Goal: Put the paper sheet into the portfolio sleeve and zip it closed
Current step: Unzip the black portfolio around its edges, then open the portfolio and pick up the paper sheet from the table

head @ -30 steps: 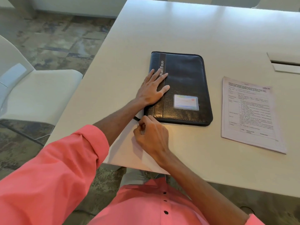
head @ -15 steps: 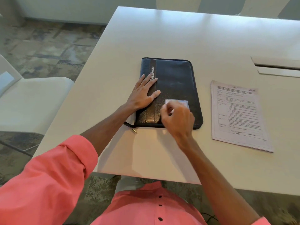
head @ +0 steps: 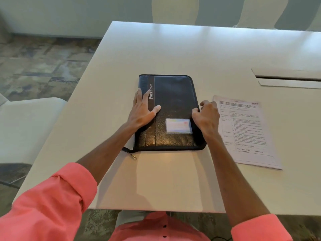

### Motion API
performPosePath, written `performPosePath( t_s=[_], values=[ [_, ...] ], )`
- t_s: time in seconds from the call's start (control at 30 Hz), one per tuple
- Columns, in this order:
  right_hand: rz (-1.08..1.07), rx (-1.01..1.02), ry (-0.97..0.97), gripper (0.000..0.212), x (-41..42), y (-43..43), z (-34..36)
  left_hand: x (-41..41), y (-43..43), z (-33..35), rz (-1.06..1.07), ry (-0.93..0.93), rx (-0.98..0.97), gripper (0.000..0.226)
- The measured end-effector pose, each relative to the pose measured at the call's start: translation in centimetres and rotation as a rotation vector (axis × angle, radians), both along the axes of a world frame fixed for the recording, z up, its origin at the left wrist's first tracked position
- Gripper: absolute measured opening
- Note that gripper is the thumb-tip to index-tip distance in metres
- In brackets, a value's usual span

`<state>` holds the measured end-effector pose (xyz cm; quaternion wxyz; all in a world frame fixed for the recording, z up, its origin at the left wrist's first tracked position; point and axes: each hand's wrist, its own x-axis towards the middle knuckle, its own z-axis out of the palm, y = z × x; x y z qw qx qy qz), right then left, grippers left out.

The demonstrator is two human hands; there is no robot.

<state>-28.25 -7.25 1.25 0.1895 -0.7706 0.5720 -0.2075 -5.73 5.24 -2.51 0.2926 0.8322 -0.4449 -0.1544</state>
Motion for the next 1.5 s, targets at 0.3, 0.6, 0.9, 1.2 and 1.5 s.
performPosePath(
  t_s=[0.3, 0.6, 0.9, 1.2, 1.5],
  values=[
    [-0.093, 0.200, -0.123, 0.020, -0.7, -1.2, 0.8, 0.1, -0.4, 0.0, -0.030, -0.012, -0.011, 0.088],
    [-0.061, 0.403, -0.536, 0.012, -0.9, -1.5, 5.8, -0.4, -1.8, 2.7, -0.093, 0.010, -0.032, 0.092],
    [0.210, 0.640, -0.972, 0.045, 3.6, 1.7, 11.9, -5.3, -2.1, 16.4, -0.130, 0.339, -0.355, 0.088],
    [0.594, 0.574, -0.999, 0.045, 7.1, 5.5, 12.8, -1.4, 1.8, 21.4, -0.067, 0.322, -0.284, 0.075],
    [0.751, 0.392, -0.722, 0.032, 10.4, 7.1, 11.9, 5.2, 6.2, 22.5, 0.089, 0.259, -0.243, 0.074]
  ],
)
